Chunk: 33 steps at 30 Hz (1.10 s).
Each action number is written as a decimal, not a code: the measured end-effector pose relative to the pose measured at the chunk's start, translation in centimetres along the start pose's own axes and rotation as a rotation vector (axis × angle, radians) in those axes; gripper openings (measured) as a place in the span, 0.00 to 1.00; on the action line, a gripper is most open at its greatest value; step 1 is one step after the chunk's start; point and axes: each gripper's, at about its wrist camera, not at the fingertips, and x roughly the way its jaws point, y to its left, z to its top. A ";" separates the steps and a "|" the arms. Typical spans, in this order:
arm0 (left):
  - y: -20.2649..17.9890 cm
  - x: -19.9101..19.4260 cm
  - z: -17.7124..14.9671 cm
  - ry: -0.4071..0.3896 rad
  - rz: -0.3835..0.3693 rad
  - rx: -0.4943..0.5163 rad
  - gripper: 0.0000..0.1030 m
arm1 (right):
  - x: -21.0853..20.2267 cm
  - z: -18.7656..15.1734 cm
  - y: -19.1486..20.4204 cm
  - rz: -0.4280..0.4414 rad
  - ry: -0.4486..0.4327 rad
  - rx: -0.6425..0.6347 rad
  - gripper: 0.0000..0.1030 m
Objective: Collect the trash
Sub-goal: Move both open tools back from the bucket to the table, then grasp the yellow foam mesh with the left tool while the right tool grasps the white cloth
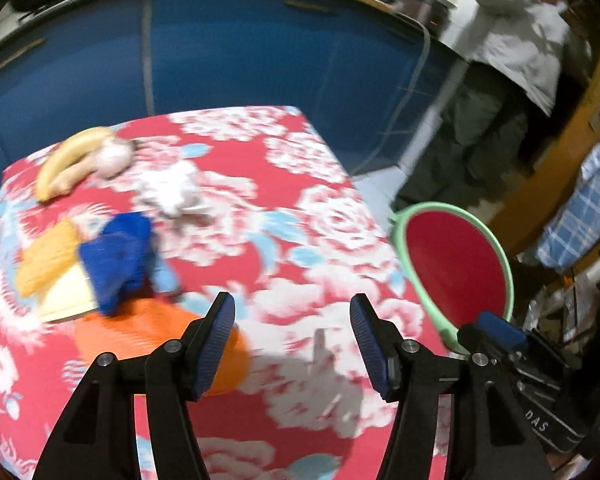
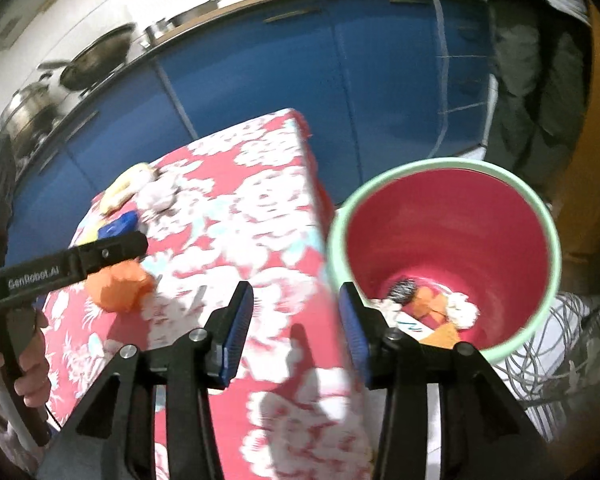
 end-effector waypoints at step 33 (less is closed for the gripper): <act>20.5 0.5 1.8 -0.024 0.233 -0.340 0.60 | 14.3 9.2 16.2 0.124 0.120 -0.183 0.46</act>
